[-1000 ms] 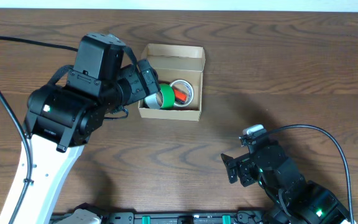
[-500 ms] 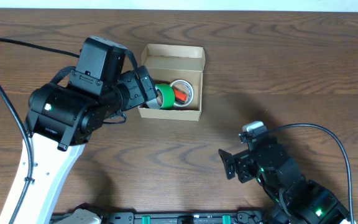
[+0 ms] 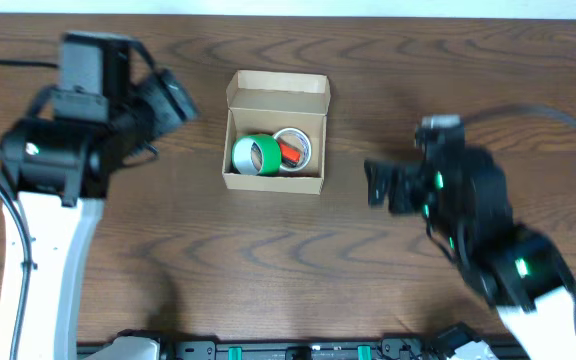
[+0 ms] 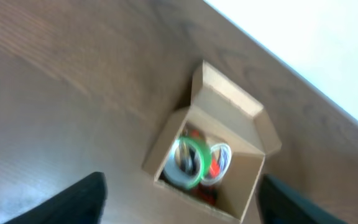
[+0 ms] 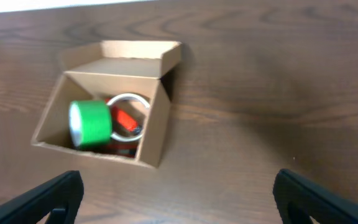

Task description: Pack container

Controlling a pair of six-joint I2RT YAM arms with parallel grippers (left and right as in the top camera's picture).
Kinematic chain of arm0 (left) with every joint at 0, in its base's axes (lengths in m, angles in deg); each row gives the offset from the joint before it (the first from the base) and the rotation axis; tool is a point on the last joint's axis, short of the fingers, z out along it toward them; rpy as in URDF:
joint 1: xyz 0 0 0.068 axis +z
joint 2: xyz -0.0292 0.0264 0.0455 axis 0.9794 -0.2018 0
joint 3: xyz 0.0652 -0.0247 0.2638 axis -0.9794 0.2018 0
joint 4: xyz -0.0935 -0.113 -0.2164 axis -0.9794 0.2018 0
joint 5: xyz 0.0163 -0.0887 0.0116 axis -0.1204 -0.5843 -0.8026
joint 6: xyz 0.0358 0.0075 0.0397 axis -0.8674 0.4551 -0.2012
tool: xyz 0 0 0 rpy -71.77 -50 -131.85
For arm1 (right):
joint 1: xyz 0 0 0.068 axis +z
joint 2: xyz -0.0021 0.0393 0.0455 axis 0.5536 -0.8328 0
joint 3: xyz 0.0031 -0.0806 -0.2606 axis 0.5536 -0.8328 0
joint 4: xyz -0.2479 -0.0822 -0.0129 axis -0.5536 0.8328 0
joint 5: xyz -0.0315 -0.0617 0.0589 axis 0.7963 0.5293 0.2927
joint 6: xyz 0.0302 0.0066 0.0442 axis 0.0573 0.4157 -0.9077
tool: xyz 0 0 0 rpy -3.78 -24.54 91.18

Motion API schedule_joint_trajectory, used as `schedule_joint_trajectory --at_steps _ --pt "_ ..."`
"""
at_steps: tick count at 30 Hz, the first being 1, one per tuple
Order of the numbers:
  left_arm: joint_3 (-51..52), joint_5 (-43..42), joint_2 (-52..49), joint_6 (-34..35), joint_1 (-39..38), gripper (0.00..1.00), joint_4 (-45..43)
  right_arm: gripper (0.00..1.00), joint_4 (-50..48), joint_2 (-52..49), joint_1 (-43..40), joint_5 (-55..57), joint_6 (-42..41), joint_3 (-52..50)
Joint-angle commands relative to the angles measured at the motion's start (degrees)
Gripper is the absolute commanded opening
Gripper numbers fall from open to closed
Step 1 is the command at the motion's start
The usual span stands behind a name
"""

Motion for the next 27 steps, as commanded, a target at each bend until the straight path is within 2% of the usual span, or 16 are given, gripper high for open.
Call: schedule_joint_trajectory --at_steps 1,3,4,5,7,8,12,19,27 --pt "-0.9 -7.2 -3.6 -2.6 5.2 0.59 -3.0 0.86 -0.6 -8.4 -4.7 -5.9 -0.2 3.7" --pt "-0.9 -10.6 -6.1 -2.8 7.6 0.42 -5.2 0.73 -2.4 -13.0 -6.7 -8.3 -0.4 4.9" --pt "-0.9 -12.1 -7.6 -2.8 8.6 0.34 -6.4 0.64 -3.5 -15.2 -7.6 -9.6 -0.4 5.5" --pt "-0.9 -13.8 -9.4 -2.7 9.6 0.21 -7.8 0.53 -4.9 -17.6 -8.6 -11.3 -0.5 6.1" --pt "-0.9 -16.7 -12.2 -2.7 10.7 0.08 -10.1 0.41 -7.3 -21.1 -10.2 -13.9 -0.6 6.8" --pt "-0.9 -17.9 -13.7 -2.7 11.1 0.05 -11.3 0.34 -8.6 -22.6 -10.8 -15.3 -0.6 7.0" --pt "-1.0 -22.1 -20.4 -1.7 11.9 0.05 -16.5 0.01 -13.3 -28.3 -13.1 -17.2 -3.1 7.1" --pt "-1.0 -26.3 -31.1 3.3 11.9 0.05 -24.5 0.01 -20.6 -37.0 -15.7 -22.1 -8.6 7.1" --pt "-1.0 -31.6 -40.2 6.9 11.9 0.05 -26.2 0.01 -26.4 -46.0 -16.2 -27.4 -16.6 7.1"
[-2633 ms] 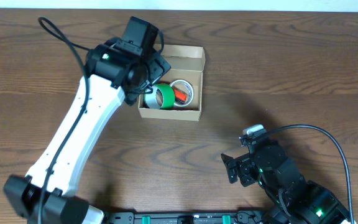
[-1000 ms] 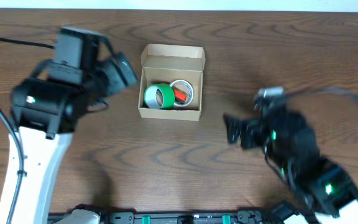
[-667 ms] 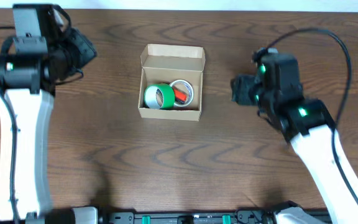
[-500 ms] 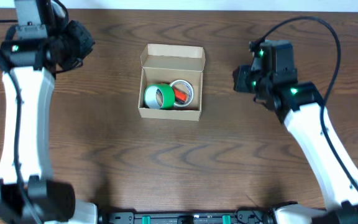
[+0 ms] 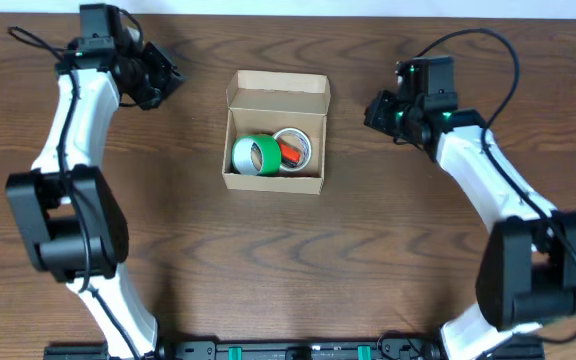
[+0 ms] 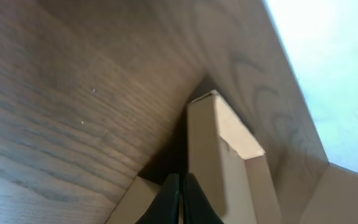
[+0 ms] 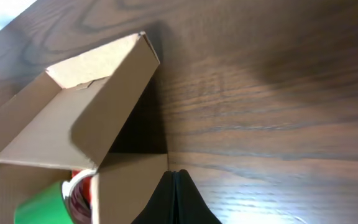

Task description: Pack container

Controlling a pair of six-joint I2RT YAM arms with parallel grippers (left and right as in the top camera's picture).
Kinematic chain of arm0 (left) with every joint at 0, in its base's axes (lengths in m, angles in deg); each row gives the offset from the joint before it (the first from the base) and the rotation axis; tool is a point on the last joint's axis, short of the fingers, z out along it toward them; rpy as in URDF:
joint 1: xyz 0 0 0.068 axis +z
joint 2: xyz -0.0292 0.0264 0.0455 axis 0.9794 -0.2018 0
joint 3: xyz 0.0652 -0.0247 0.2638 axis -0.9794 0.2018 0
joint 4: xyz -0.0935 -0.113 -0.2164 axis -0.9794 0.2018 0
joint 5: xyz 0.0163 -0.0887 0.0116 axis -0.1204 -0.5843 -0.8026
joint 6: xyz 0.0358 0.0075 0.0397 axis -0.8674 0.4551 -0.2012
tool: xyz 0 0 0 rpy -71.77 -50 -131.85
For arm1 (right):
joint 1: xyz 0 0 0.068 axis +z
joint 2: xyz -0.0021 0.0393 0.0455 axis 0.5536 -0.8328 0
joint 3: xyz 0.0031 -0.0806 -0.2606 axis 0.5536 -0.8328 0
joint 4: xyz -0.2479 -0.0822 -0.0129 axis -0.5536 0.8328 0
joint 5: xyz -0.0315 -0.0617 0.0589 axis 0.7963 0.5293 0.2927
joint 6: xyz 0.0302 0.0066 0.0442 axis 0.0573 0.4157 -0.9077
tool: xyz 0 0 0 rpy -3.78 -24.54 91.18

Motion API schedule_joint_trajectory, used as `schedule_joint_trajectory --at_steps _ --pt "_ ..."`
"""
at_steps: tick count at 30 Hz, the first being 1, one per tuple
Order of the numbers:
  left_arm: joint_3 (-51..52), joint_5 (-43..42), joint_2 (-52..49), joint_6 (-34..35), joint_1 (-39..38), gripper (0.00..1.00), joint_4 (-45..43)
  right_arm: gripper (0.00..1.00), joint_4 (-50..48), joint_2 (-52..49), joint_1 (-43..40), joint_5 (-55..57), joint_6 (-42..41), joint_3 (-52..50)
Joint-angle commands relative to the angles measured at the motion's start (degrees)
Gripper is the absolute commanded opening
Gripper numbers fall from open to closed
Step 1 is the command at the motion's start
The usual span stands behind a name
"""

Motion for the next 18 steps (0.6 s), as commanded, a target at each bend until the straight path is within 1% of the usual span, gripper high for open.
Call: schedule_joint_trajectory --at_steps 1,12,18 --pt "-0.9 -4.7 -3.4 2.8 0.2 0.05 -0.3 0.01 -1.8 -3.8 -0.5 -4.2 -5.9 1.2" --pt "-0.9 -7.2 -9.9 6.1 -1.0 0.05 -2.9 0.01 -8.0 -12.5 -0.5 -8.3 -14.1 1.2" --pt "-0.9 -10.8 -12.9 7.0 -2.3 0.05 -4.2 0.01 -12.8 -15.3 -0.1 -10.1 -18.3 1.2"
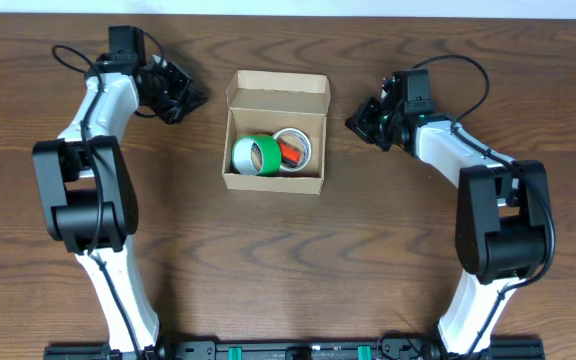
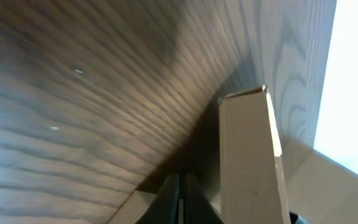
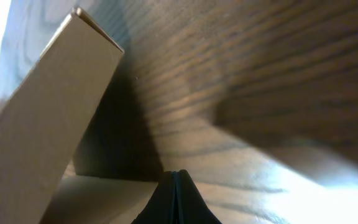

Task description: Pack container

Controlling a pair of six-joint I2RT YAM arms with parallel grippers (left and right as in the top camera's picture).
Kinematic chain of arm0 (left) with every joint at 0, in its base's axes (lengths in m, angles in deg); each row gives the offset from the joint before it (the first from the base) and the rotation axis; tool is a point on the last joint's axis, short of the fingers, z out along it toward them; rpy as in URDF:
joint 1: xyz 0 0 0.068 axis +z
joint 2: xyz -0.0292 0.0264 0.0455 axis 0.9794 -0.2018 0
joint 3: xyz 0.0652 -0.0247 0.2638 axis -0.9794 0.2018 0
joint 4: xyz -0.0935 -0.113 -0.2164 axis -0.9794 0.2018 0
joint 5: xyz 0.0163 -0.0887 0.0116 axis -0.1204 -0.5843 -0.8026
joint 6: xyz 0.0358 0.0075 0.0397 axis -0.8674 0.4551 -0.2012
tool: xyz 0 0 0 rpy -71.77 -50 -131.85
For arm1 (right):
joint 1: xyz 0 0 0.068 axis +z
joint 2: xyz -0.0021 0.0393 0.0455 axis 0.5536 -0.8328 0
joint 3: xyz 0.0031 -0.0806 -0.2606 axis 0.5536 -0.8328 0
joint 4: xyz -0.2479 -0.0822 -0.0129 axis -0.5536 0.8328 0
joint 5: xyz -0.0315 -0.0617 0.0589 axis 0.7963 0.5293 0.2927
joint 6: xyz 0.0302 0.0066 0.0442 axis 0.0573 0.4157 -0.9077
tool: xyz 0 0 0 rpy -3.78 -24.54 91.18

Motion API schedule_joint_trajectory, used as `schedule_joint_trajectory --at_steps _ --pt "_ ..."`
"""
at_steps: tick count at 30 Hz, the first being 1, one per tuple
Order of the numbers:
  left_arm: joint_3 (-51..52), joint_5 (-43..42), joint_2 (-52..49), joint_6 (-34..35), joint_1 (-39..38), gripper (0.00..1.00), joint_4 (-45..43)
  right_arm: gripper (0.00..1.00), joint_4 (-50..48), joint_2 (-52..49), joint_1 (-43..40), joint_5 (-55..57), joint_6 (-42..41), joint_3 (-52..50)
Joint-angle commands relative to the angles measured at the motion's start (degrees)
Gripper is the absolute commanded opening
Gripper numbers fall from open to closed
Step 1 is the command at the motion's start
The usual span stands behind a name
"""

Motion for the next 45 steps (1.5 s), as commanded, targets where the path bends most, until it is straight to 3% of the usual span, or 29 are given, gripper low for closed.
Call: schedule_joint_trajectory --at_steps 1,16,27,39,45 --pt "-0.9 -3.6 -2.9 1.3 -1.0 0.05 -0.3 0.01 -2.1 -2.1 0.2 -1.9 -4.5 1.1" --pt "-0.9 -8.2 -5.6 2.8 -4.5 0.05 -5.5 0.01 -17.0 -8.3 1.7 -4.2 -9.0 1.1" --pt "-0.9 -9.9 -5.6 1.0 -4.5 0.05 -7.0 0.01 -22.1 -9.6 3.0 -2.7 -11.9 1.1" --pt "-0.9 -11.7 -5.6 0.9 -4.5 0.06 -7.2 0.01 -30.8 -10.3 3.7 -2.7 -11.8 1.1" --pt "-0.9 -14.2 -5.6 -3.0 -4.4 0.05 -7.6 0.01 -36.8 -10.3 3.7 -4.7 -7.9 1.1"
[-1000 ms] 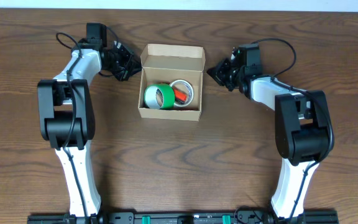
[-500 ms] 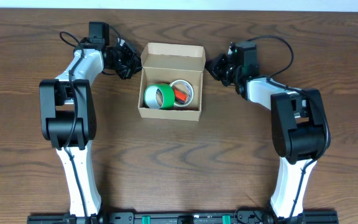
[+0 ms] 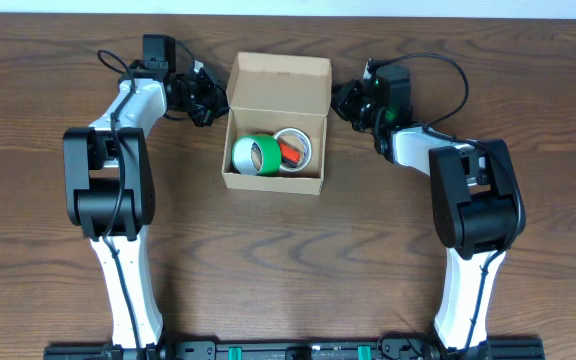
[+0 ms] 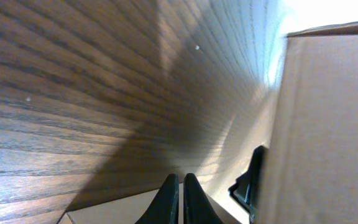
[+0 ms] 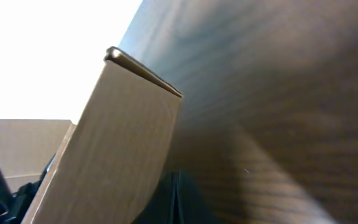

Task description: Pack container

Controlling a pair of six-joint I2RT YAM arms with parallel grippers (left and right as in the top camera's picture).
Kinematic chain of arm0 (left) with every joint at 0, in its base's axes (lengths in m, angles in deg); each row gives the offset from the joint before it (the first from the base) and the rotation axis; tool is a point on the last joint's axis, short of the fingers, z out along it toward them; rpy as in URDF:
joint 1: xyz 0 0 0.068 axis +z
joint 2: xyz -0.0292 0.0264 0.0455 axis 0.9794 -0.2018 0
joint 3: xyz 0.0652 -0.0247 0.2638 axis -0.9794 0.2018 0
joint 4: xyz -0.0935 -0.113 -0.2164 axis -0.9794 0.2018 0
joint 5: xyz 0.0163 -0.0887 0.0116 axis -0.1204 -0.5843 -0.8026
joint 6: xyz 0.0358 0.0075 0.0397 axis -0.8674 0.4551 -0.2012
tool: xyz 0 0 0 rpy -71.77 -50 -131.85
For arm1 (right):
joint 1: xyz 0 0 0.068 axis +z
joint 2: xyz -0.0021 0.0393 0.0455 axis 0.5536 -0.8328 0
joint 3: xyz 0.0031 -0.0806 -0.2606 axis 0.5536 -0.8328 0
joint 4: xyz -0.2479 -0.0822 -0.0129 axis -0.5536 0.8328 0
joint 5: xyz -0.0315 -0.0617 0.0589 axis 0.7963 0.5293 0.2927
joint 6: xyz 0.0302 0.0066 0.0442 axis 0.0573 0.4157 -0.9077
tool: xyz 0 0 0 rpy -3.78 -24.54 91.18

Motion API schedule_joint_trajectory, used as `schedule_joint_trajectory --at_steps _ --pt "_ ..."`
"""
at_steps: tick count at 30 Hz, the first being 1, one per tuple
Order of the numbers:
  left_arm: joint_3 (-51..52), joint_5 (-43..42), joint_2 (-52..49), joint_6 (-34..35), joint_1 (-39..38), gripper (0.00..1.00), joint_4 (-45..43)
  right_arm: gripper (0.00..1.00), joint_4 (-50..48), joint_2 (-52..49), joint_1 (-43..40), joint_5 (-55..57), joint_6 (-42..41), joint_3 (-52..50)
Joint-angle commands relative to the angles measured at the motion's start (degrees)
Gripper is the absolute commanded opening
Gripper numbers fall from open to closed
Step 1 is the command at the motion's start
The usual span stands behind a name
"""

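An open cardboard box (image 3: 273, 183) sits mid-table in the overhead view. Inside lie a green tape roll (image 3: 254, 155), a clear roll (image 3: 298, 140) and a red item (image 3: 290, 154). Its back lid (image 3: 280, 82) stands raised. My left gripper (image 3: 215, 102) is shut, tips at the lid's left side. My right gripper (image 3: 340, 100) is shut at the lid's right side. In the left wrist view the shut gripper (image 4: 180, 198) lies over a cardboard flap (image 4: 123, 208), beside the lid (image 4: 328, 124). The right wrist view has its gripper (image 5: 178, 198) against the lid (image 5: 110, 143).
The wooden table (image 3: 288, 260) ends just behind the box at its far edge (image 3: 288, 17). Both arms reach along the table's left and right sides, with cables (image 3: 448, 65) trailing near the right wrist.
Both shut grippers have moved inward, from a short way off the box's back corners to right beside the lid. The lid now stands higher and shows more of its face from above.
At first both grippers were open and well off to the sides of the filled box. Then they were shut and reaching toward its back corners. They stood closer at the following moment, and now flank the raised lid.
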Motion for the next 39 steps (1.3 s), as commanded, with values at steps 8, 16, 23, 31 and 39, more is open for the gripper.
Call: schedule_joint_trajectory --at_steps 8,16,23,31,39 --pt "-2.5 -5.9 -0.1 -10.4 0.9 0.05 0.6 0.01 -9.2 -0.3 0.5 -7.0 8.2 0.7" --pt "-12.5 -3.5 -0.1 -23.5 1.1 0.05 16.8 0.01 -12.1 0.5 0.5 -12.1 10.8 0.7" --pt "-20.5 0.7 -0.1 -30.8 1.1 0.05 29.0 0.01 -11.8 4.1 0.5 -13.4 12.3 0.7" --pt "-26.8 5.6 -0.1 -37.5 1.1 0.05 41.9 0.01 -4.0 10.9 0.5 -13.9 16.4 0.7" --pt "-33.9 10.4 0.3 -39.9 1.1 0.05 52.4 0.01 14.6 20.4 1.8 -11.8 24.9 0.7"
